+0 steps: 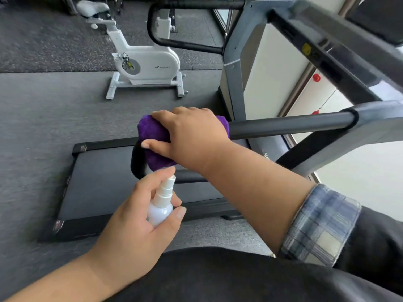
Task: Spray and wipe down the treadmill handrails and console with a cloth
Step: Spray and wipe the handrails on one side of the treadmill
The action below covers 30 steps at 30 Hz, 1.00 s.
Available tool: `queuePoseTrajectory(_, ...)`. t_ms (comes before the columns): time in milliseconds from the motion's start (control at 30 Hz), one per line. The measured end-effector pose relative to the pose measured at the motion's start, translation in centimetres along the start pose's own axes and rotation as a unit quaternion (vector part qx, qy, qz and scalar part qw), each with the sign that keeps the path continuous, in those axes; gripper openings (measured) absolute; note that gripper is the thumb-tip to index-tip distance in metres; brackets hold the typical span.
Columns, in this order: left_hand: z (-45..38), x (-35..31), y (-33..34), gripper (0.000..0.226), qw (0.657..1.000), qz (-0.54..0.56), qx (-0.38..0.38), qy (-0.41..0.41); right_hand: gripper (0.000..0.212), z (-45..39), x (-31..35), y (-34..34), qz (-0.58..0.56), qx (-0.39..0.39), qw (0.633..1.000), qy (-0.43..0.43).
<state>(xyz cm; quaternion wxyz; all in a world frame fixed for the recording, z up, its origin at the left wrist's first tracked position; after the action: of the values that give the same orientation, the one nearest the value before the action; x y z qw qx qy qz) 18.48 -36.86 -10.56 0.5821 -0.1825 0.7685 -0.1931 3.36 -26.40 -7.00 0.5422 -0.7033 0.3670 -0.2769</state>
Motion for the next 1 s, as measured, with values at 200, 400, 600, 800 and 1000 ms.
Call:
queuePoseTrajectory(200,-0.8,-2.2,2.4,0.060,1.000,-0.009,0.000,-0.010,0.069,3.0,-5.8,-1.2,-0.019,-0.008,0.999,0.032)
queuePoseTrajectory(400,-2.1,-5.2,7.1,0.056,0.999,0.009,0.023,-0.027,0.073,6.7,-12.9,-2.4,-0.024,-0.005,0.998,0.056)
queuePoseTrajectory(600,-3.1,-8.6,11.9,0.054,0.999,0.000,0.031,-0.013,0.070,11.4,-21.2,-4.1,-0.032,-0.027,0.994,0.097)
queuePoseTrajectory(800,-2.2,-10.3,15.1,0.060,0.999,-0.006,0.006,-0.042,0.063,14.3,-25.3,-4.3,-0.030,-0.063,0.994,0.086)
queuePoseTrajectory(1000,0.5,-9.7,15.8,0.057,0.995,-0.025,-0.039,-0.086,0.067,12.1,-22.0,-3.0,0.000,-0.093,0.994,0.055)
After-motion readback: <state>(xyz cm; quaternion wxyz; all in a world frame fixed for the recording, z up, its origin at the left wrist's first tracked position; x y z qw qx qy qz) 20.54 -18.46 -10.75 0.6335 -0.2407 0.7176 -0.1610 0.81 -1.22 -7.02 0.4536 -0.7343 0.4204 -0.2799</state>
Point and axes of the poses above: each hand's wrist, its own z-axis away from the middle knuckle, its own y-axis out of the palm, x = y × z, the point moved 4 cm from there along -z, towards the middle knuckle, and after that the axes turned 2 degrees about -y, right-handed, at the moved point
